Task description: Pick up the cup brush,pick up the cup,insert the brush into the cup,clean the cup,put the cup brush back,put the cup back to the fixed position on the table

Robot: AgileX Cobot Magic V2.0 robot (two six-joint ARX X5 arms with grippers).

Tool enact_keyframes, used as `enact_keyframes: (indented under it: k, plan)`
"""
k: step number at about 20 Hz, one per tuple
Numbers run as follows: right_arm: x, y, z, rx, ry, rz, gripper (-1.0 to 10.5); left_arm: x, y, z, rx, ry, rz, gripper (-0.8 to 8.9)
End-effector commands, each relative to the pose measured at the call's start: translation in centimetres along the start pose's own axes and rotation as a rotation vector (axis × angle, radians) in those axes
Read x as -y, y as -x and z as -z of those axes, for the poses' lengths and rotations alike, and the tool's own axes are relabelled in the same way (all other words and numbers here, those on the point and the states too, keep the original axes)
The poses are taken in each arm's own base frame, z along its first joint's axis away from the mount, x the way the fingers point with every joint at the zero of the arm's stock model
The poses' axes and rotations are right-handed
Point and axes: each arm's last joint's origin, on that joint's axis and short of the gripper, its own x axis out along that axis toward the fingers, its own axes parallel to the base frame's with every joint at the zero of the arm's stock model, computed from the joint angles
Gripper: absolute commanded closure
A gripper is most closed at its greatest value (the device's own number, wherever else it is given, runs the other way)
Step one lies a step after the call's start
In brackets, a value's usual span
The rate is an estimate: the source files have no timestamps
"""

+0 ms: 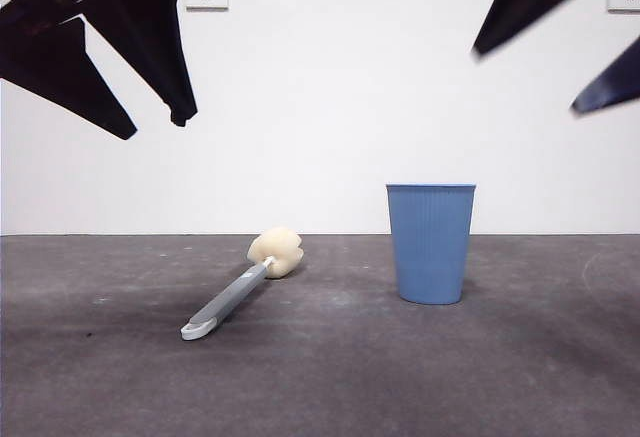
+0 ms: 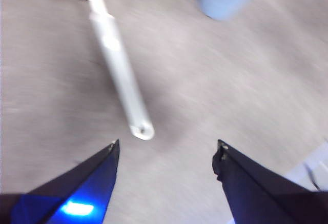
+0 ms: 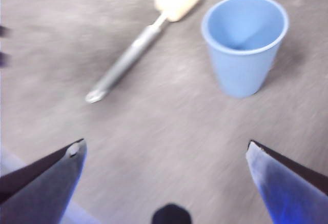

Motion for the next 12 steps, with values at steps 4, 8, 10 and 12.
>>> enact_keyframes:
  k: [4,8,10,12]
  plan:
    - [-0.8,3.2,-0.3,-0.110,-0.040,-0.053,6.8,0.2,-0.1,0.8,-0.088,-0.054,0.130,7.99]
    - [-0.7,3.3,0.1,-0.164,-0.049,-0.043,9.5,0.2,-0.1,1.1,-0.111,-0.060,0.126,8.22]
    - [-0.7,3.3,0.1,-0.162,-0.049,-0.041,9.5,0.1,-0.1,1.1,-0.109,-0.060,0.117,8.22]
    - [-0.7,3.3,0.1,-0.165,-0.049,-0.041,9.5,0.1,-0.1,1.1,-0.109,-0.059,0.117,8.16]
